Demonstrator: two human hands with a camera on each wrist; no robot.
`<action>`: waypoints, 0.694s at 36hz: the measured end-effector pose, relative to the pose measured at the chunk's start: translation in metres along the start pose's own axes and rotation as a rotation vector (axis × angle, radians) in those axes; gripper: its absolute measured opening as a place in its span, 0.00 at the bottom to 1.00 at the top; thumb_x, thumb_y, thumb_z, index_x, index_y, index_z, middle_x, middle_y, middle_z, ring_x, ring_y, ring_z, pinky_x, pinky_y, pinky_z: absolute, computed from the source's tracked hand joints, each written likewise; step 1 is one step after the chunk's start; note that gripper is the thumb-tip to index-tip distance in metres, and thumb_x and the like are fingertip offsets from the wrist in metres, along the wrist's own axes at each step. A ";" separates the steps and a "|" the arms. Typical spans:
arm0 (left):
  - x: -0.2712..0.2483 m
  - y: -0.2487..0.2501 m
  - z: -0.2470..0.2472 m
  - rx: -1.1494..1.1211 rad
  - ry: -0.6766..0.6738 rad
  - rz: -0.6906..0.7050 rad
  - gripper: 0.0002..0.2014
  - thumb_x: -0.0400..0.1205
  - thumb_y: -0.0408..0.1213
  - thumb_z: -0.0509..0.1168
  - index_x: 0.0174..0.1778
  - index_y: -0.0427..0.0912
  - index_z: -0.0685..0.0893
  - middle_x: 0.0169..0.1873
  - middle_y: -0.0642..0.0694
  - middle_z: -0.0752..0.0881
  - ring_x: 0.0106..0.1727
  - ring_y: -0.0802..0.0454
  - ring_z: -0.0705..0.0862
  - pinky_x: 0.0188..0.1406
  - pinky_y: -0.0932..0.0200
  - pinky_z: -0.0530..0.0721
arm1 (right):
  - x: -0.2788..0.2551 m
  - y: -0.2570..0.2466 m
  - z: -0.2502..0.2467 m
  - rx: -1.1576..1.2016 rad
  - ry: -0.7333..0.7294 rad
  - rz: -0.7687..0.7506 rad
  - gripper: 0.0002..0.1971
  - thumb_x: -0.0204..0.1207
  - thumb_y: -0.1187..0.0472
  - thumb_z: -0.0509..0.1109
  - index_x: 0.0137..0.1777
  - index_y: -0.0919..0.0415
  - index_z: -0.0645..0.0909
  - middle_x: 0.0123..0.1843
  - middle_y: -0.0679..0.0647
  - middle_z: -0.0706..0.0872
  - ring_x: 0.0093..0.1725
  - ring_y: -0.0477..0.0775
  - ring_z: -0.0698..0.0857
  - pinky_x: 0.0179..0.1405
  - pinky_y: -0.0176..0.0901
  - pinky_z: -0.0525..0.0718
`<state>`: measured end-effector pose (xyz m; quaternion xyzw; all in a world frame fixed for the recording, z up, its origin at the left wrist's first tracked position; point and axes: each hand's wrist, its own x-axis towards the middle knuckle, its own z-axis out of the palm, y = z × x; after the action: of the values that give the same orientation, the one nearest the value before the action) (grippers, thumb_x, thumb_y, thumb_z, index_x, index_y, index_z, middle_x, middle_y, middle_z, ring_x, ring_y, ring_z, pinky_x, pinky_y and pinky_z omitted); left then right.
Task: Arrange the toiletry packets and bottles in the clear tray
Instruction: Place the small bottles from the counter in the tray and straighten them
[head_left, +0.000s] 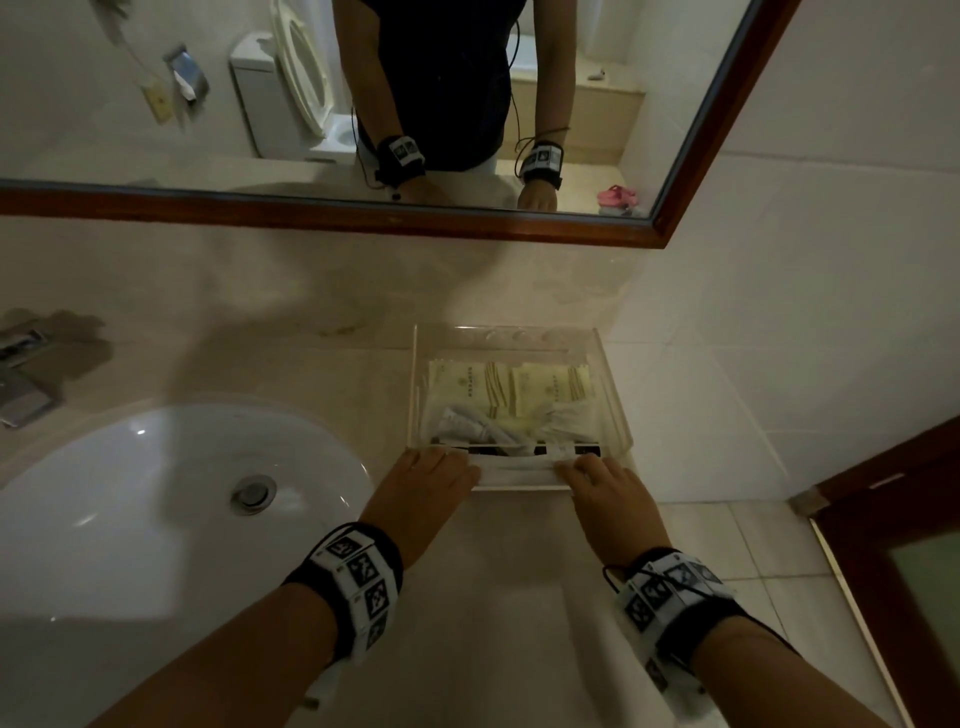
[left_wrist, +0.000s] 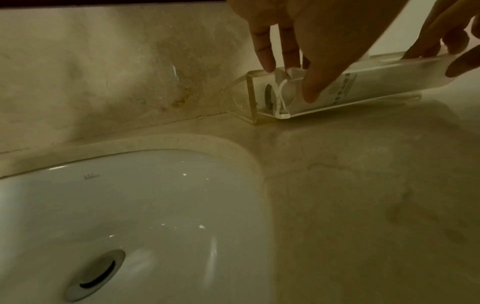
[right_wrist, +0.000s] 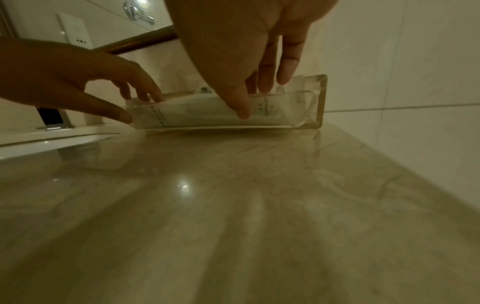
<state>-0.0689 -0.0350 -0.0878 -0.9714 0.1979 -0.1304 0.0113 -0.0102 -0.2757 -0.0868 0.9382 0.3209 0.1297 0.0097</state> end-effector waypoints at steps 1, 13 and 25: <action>0.002 0.000 0.000 -0.014 -0.017 -0.008 0.31 0.54 0.35 0.79 0.51 0.48 0.75 0.44 0.50 0.90 0.42 0.50 0.90 0.39 0.60 0.88 | 0.001 0.000 0.000 0.000 -0.006 0.003 0.25 0.43 0.68 0.84 0.45 0.57 0.86 0.39 0.52 0.86 0.33 0.55 0.85 0.27 0.42 0.83; 0.012 0.004 -0.005 0.027 -0.094 -0.041 0.17 0.50 0.35 0.83 0.31 0.51 0.87 0.29 0.53 0.86 0.31 0.52 0.86 0.27 0.63 0.82 | 0.007 -0.003 -0.001 -0.044 -0.047 -0.058 0.20 0.40 0.67 0.85 0.33 0.55 0.82 0.31 0.49 0.83 0.28 0.54 0.83 0.24 0.40 0.79; -0.017 0.027 -0.020 -0.014 -0.138 -0.022 0.19 0.47 0.36 0.83 0.31 0.51 0.87 0.28 0.54 0.84 0.29 0.53 0.84 0.26 0.64 0.80 | -0.026 -0.016 -0.013 -0.002 -0.040 -0.053 0.20 0.39 0.64 0.86 0.31 0.54 0.82 0.30 0.48 0.83 0.26 0.50 0.82 0.22 0.38 0.79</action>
<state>-0.0996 -0.0526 -0.0749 -0.9803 0.1866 -0.0619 0.0165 -0.0428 -0.2791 -0.0815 0.9317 0.3451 0.1110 0.0206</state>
